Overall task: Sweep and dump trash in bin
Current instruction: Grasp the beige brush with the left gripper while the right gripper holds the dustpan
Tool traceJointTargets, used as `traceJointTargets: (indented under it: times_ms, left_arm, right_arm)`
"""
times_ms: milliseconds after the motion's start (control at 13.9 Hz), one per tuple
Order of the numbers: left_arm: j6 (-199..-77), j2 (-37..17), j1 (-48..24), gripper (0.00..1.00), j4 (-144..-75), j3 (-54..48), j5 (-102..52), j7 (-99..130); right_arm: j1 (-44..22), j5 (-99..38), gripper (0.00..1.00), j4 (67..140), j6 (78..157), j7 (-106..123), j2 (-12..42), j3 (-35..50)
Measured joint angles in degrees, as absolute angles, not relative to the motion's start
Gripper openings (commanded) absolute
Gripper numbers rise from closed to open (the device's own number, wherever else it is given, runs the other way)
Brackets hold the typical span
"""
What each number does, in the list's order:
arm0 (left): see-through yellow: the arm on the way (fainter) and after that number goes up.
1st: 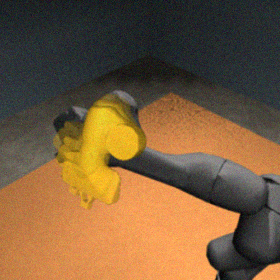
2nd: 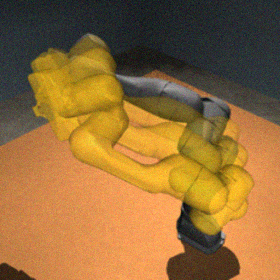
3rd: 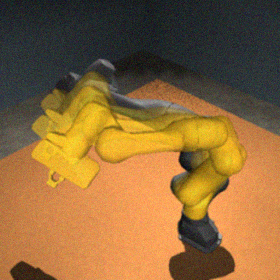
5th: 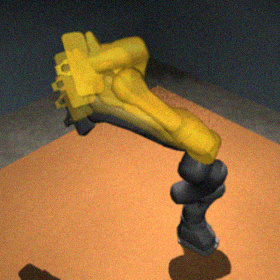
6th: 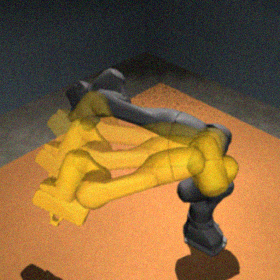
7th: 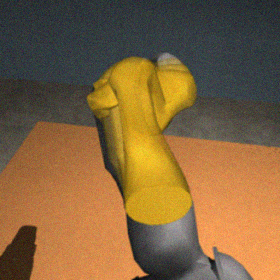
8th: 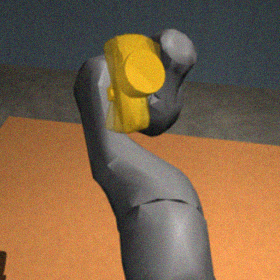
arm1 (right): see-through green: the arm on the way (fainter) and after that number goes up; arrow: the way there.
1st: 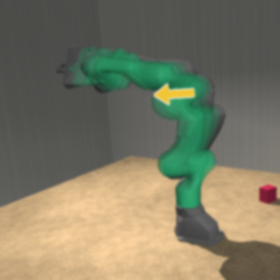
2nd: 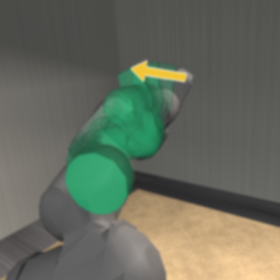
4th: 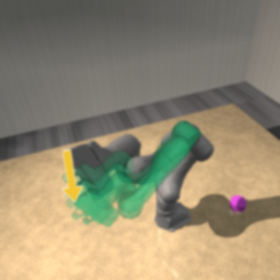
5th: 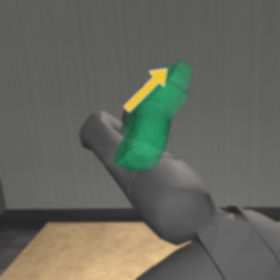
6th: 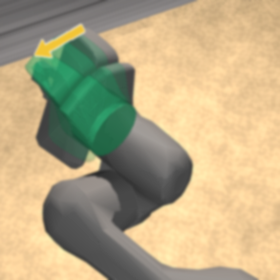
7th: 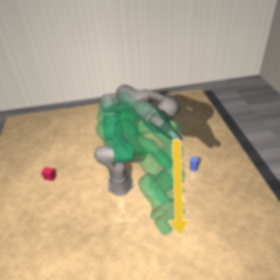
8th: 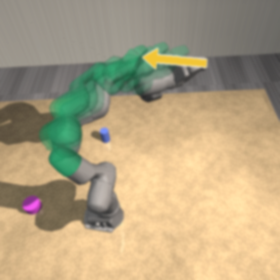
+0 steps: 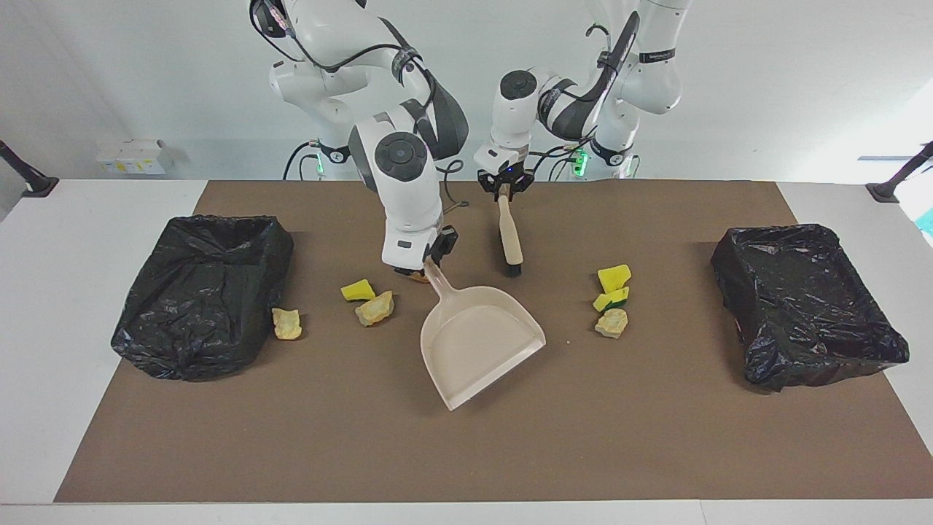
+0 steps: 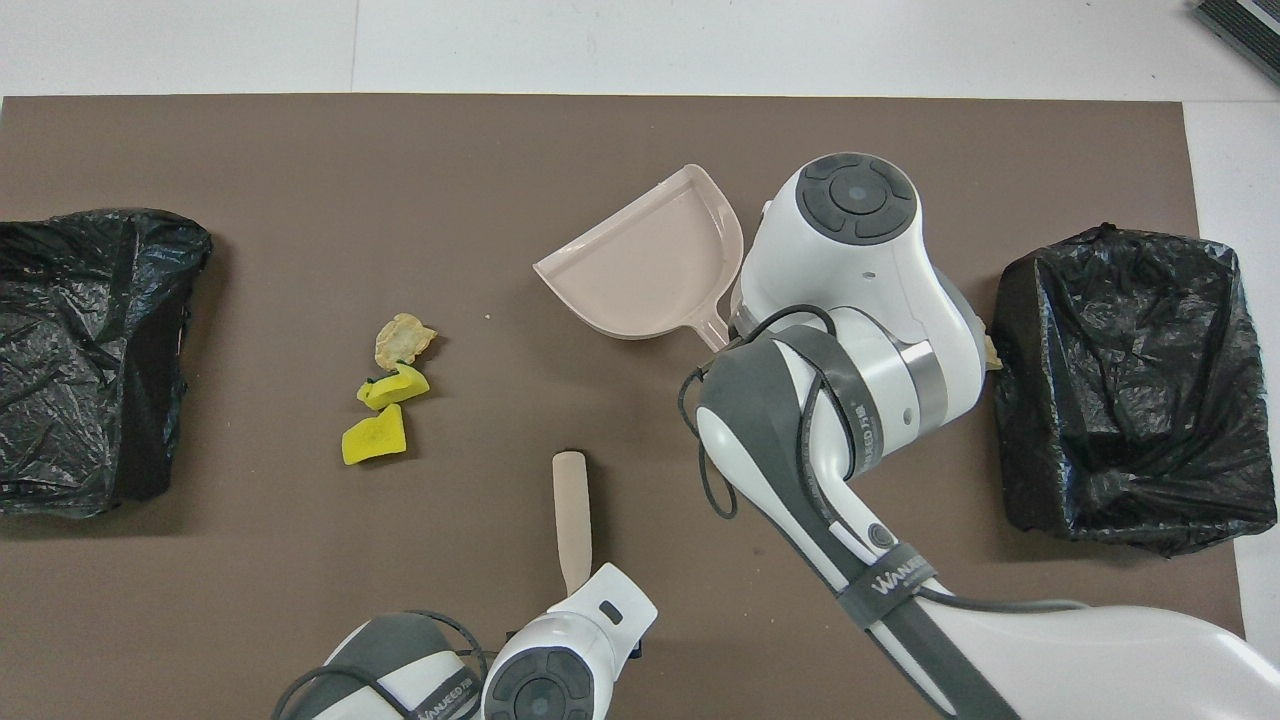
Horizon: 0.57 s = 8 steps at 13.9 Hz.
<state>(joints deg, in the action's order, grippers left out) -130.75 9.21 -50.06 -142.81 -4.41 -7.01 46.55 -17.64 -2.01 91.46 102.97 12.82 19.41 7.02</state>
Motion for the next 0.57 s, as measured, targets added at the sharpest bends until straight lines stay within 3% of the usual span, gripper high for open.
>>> traceJointTargets:
  times_ms: [72, 575]
  left_arm:
    - [-130.75, 9.20, -50.09, 0.00, -142.80, -4.40, -7.03, 46.60]
    - [-125.64, 9.37, -50.11, 0.00, -140.30, -3.63, -7.08, 46.84]
  right_arm:
    - [-16.87, -1.37, 0.00, 91.46, 102.79, 17.70, 19.38, 7.00]
    - [-13.18, 4.33, 0.00, 91.53, 101.92, 50.33, 19.19, 6.96]
